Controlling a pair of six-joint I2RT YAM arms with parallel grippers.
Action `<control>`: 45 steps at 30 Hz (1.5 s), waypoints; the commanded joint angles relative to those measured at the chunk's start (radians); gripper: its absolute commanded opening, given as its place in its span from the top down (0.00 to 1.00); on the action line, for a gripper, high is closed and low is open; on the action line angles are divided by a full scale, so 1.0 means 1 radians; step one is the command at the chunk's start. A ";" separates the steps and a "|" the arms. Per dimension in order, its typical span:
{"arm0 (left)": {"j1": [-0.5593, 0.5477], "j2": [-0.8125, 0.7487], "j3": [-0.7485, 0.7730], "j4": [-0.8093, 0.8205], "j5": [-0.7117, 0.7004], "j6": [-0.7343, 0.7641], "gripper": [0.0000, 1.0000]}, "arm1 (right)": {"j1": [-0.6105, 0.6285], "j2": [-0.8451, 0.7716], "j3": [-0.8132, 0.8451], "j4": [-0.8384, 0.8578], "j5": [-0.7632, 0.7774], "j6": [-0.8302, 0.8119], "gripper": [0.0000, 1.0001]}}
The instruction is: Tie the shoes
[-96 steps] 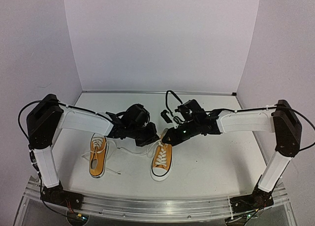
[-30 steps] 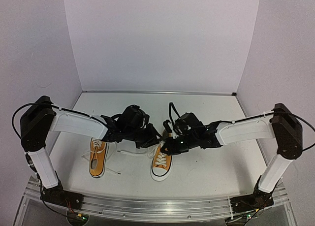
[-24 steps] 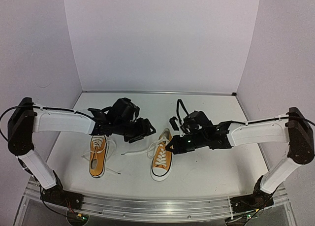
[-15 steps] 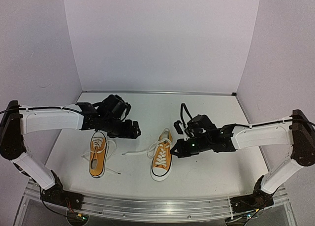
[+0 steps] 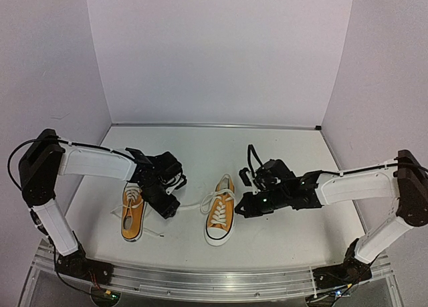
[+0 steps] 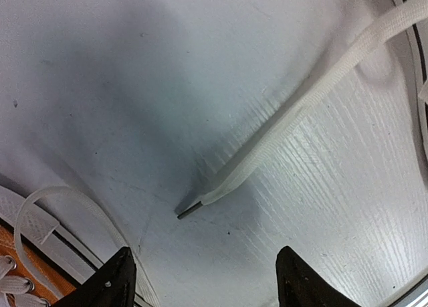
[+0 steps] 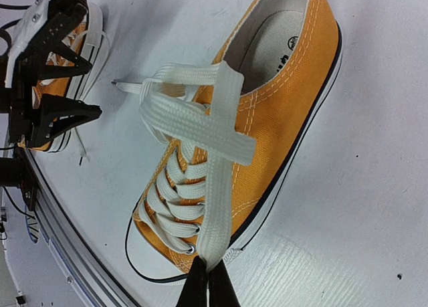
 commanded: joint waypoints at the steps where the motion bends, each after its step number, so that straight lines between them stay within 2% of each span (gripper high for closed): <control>1: -0.001 0.040 0.062 0.022 0.055 0.199 0.35 | 0.002 -0.024 0.010 0.003 0.011 0.009 1.00; 5: -0.001 0.085 0.080 0.064 0.064 0.259 0.46 | 0.002 -0.023 0.012 0.003 0.008 0.012 1.00; 14: 0.006 0.176 0.114 0.103 0.082 0.303 0.56 | 0.002 -0.026 0.015 0.002 0.003 0.017 1.00; 17: 0.012 0.199 0.114 0.103 0.093 0.293 0.62 | 0.002 -0.032 0.013 -0.002 0.006 0.019 1.00; 26: 0.039 0.141 0.094 0.082 0.055 0.187 0.99 | 0.000 -0.116 -0.027 -0.049 0.076 0.043 1.00; 31: 0.107 0.010 0.042 0.105 -0.046 -0.018 1.00 | -0.016 -0.205 -0.088 -0.092 0.167 0.108 1.00; 35: 0.148 -0.099 -0.011 0.142 -0.016 -0.141 1.00 | -0.055 -0.304 -0.167 -0.118 0.232 0.182 1.00; 40: 0.159 -0.150 -0.009 0.119 -0.046 -0.247 1.00 | -0.127 -0.492 -0.288 -0.172 0.327 0.301 1.00; 45: 0.205 -0.198 -0.017 0.108 -0.051 -0.317 1.00 | -0.165 -0.678 -0.343 -0.304 0.446 0.397 1.00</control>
